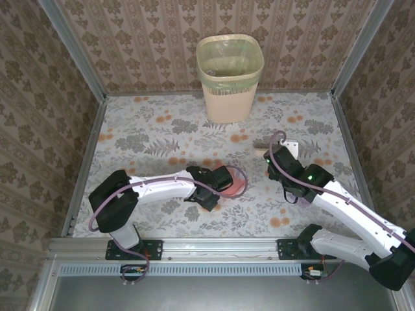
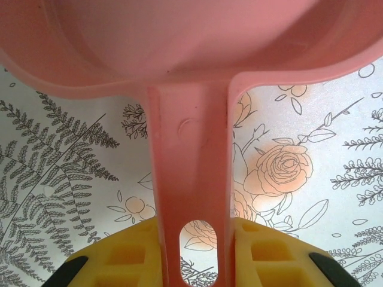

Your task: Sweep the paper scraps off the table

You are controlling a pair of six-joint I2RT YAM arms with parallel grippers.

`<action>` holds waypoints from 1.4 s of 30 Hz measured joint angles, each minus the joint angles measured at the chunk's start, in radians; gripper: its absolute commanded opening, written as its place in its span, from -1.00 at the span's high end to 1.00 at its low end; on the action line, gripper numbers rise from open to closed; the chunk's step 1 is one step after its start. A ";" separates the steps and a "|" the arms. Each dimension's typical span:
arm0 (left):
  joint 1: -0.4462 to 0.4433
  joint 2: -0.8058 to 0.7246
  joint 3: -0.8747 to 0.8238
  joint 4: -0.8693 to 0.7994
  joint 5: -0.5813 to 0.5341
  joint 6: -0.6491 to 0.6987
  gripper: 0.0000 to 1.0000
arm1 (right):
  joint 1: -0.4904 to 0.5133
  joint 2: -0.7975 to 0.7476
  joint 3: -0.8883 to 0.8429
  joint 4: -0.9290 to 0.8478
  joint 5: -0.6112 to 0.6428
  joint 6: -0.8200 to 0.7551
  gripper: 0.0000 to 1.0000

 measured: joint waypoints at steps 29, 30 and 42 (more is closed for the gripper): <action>0.020 0.034 0.051 -0.014 -0.026 0.016 1.00 | 0.201 -0.059 -0.003 0.005 -0.167 -0.127 1.00; 0.020 0.029 0.046 -0.009 -0.027 0.016 1.00 | 0.199 -0.068 -0.003 0.006 -0.142 -0.127 1.00; 0.020 -0.056 0.002 0.027 -0.027 0.015 1.00 | 0.012 -0.176 -0.192 0.267 0.013 -0.090 1.00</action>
